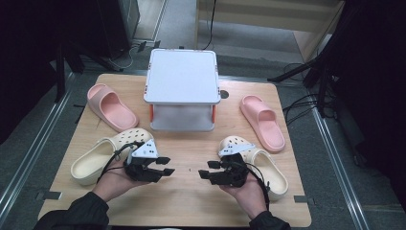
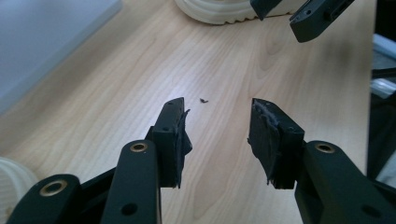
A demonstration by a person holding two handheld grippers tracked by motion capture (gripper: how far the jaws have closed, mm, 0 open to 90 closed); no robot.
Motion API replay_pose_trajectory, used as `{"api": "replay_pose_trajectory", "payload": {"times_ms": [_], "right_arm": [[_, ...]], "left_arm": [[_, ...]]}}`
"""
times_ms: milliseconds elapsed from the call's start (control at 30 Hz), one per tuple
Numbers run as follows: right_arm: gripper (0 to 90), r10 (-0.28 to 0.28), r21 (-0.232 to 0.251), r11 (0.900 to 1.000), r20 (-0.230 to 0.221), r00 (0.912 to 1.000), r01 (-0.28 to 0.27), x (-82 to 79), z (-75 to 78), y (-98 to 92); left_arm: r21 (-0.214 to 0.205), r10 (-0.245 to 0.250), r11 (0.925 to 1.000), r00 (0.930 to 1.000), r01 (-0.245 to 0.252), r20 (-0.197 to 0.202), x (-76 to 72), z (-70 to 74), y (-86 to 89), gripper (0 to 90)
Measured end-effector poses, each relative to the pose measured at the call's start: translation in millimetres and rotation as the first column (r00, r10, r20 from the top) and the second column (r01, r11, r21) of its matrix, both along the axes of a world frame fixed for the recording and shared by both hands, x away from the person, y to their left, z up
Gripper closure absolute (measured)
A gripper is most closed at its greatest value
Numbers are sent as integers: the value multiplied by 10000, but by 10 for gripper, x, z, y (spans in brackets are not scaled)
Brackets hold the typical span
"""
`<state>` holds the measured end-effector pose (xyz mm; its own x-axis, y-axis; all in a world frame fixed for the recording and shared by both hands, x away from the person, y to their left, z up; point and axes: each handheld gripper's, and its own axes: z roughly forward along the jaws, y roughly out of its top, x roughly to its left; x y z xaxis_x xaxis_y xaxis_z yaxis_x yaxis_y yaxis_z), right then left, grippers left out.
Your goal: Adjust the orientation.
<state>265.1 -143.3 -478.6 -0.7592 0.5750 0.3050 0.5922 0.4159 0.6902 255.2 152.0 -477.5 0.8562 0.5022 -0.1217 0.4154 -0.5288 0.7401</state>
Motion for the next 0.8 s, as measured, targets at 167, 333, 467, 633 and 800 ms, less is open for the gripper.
{"api": "replay_pose_trajectory", "payload": {"times_ms": [167,333,467,633,800], "right_arm": [[407,4,-536,9986,792,9969,39,-49,48,-29],[458,165,-658,9978,879,9960,-108,-84,65,17],[528,-192,-847,9959,1542,9879,326,-123,91,87],[486,148,-1090,9940,925,9956,-46,-68,55,117],[518,303,-987,9950,1383,9899,-166,-76,58,113]], "left_arm": [[485,296,9985,9982,-270,-523,44,20,13,534],[498,462,9979,9959,-424,-782,57,40,58,545],[533,644,9968,9923,-590,-1054,70,46,83,539],[741,676,9954,9931,-606,-955,55,43,113,564],[528,750,9962,9902,-691,-1181,63,60,159,565]]}}
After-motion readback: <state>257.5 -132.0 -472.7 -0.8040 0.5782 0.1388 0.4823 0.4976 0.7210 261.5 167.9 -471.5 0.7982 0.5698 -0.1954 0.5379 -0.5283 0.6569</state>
